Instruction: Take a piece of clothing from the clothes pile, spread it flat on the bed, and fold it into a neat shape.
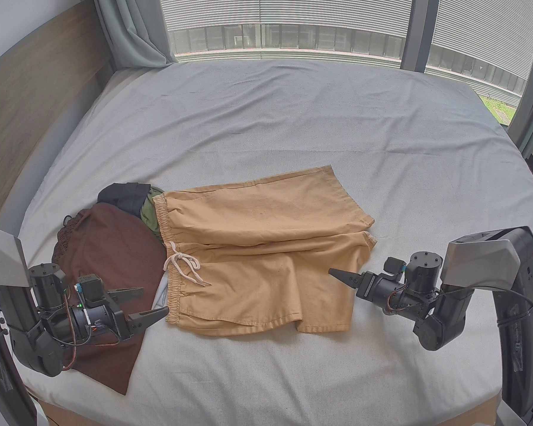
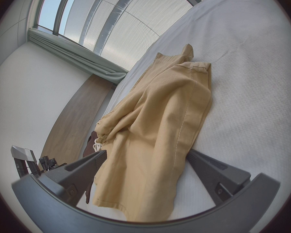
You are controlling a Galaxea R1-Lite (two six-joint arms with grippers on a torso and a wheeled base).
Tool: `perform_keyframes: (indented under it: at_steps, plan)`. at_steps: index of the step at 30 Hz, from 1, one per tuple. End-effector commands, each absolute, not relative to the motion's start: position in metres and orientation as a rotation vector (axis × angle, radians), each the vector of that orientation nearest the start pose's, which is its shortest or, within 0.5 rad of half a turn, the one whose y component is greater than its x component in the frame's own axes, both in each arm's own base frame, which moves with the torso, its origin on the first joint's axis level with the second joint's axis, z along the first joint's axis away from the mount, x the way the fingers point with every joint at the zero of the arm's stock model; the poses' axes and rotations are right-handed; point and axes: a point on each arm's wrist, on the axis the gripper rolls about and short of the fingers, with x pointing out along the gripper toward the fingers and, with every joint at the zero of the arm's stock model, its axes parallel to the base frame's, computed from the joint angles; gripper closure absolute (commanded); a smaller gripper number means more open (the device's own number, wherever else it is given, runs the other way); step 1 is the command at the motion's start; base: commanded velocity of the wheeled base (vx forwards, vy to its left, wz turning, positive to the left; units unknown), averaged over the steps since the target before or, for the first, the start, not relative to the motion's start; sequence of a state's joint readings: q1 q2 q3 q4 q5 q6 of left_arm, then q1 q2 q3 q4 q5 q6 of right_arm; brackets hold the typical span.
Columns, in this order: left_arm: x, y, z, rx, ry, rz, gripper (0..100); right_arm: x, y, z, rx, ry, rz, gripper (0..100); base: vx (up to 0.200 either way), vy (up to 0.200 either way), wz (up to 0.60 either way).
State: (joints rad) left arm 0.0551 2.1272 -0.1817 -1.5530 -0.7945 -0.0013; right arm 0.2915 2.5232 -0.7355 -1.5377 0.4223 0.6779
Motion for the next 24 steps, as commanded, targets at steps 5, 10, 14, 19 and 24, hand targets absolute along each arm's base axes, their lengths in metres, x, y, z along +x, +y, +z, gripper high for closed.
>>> perform_keyframes:
  at_steps: [5, 10, 14, 19, 24]
  plan:
    - [0.254, -0.003, 0.028, -0.166, 0.367, -0.734, 0, 0.345, 0.112, -0.006, 0.660, 0.453, 0.619, 0, 0.000, 0.000, 0.00]
    - [0.254, -0.003, 0.027, -0.168, 0.370, -0.734, 0, 0.339, 0.109, 0.002, 0.661, 0.453, 0.635, 0, 0.000, 0.000, 0.00]
    - [0.254, -0.004, 0.027, -0.168, 0.371, -0.735, 0, 0.336, 0.105, 0.004, 0.662, 0.467, 0.647, 0, 0.000, 0.000, 0.00]
    - [0.254, -0.003, 0.027, -0.168, 0.370, -0.734, 0, 0.332, 0.099, 0.008, 0.662, 0.466, 0.638, 0, 0.000, 0.000, 0.00]
    - [0.254, -0.004, 0.027, -0.167, 0.370, -0.735, 0, 0.323, 0.097, 0.028, 0.659, 0.447, 0.703, 0, 0.000, 0.000, 0.00]
